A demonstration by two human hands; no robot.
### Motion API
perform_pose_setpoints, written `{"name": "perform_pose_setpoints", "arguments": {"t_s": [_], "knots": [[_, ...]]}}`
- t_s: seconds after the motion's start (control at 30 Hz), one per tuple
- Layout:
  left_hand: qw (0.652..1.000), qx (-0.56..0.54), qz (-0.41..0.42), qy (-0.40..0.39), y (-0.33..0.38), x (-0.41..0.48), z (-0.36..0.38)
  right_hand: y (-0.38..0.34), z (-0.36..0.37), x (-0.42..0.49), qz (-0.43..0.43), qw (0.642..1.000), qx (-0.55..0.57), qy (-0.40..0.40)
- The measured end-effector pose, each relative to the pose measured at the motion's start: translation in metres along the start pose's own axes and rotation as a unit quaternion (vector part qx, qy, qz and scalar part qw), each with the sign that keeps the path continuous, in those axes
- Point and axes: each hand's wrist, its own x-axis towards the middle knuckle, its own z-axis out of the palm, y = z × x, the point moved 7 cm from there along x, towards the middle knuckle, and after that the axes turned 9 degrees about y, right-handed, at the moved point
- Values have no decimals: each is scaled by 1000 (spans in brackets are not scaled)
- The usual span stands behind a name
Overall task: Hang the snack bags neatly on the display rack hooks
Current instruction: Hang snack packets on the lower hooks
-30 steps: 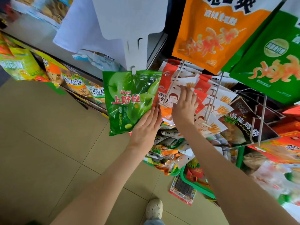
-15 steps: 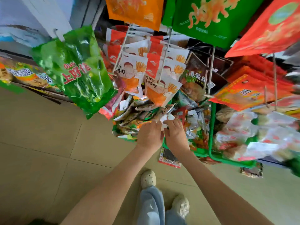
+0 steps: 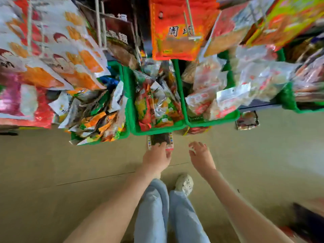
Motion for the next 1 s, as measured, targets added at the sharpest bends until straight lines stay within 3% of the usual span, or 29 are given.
{"name": "perform_pose_setpoints", "arguments": {"t_s": [0.2, 0.5, 0.67, 0.83, 0.93, 1.0], "knots": [[999, 2, 11, -31, 23, 57, 109, 113, 59, 30, 97, 994, 46, -1], [992, 84, -9, -96, -43, 141, 266, 227, 224, 87, 234, 962, 126, -59], [983, 143, -48, -103, -100, 194, 331, 247, 312, 129, 238, 954, 163, -80], [974, 197, -46, -98, -139, 255, 391, 241, 379, 185, 221, 948, 227, -33], [985, 103, -65, -120, -137, 267, 415, 229, 409, 209, 265, 917, 296, 15], [993, 41, -60, -94, -135, 267, 416, 214, 425, 213, 280, 910, 306, -1]]}}
